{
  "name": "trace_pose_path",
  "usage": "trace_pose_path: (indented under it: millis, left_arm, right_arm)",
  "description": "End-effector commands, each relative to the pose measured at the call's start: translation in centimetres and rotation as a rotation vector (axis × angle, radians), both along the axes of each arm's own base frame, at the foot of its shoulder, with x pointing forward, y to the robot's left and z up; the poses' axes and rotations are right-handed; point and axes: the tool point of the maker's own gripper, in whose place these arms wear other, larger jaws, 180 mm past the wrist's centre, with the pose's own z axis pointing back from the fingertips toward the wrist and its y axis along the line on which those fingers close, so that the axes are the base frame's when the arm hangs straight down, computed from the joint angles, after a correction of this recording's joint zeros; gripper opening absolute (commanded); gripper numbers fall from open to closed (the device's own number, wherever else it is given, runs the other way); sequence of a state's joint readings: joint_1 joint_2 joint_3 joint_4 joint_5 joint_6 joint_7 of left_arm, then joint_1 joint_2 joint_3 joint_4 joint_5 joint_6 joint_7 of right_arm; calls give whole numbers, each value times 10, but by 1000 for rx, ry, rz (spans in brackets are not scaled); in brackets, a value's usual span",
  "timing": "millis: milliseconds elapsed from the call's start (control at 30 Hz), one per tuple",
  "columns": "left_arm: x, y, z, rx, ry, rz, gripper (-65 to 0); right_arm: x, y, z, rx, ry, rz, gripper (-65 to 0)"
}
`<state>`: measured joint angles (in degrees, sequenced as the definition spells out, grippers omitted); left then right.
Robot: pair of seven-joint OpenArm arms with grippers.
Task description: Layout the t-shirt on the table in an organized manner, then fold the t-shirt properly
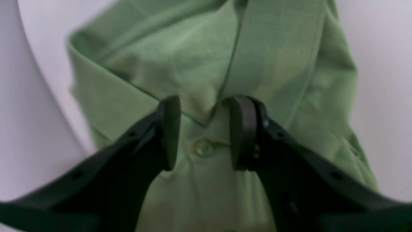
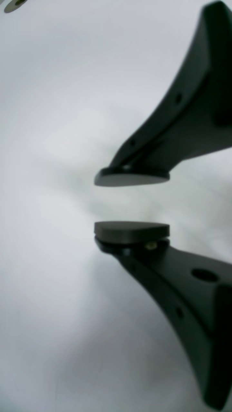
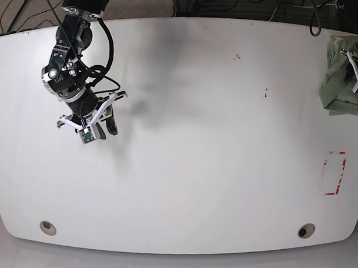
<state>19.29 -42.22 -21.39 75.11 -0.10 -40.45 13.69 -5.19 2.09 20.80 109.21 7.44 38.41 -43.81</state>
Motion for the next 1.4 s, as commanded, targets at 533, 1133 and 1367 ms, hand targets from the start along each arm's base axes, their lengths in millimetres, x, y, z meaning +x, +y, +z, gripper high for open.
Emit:
trace_pose_path:
  millis: [533, 1133, 1367]
  left_arm:
    - [78, -76, 104, -21, -394, -169, -417]
    - [88, -200, 126, -419, -851, -55, -418]
    - [47, -217, 101, -470, -838, 20, -418]
  right_arm:
    - [11, 18, 36, -14, -113, 50, -484]
    - [-8, 14, 40, 17, -297, -20, -484]
    - [-44, 23, 32, 95, -352, -52, -484]
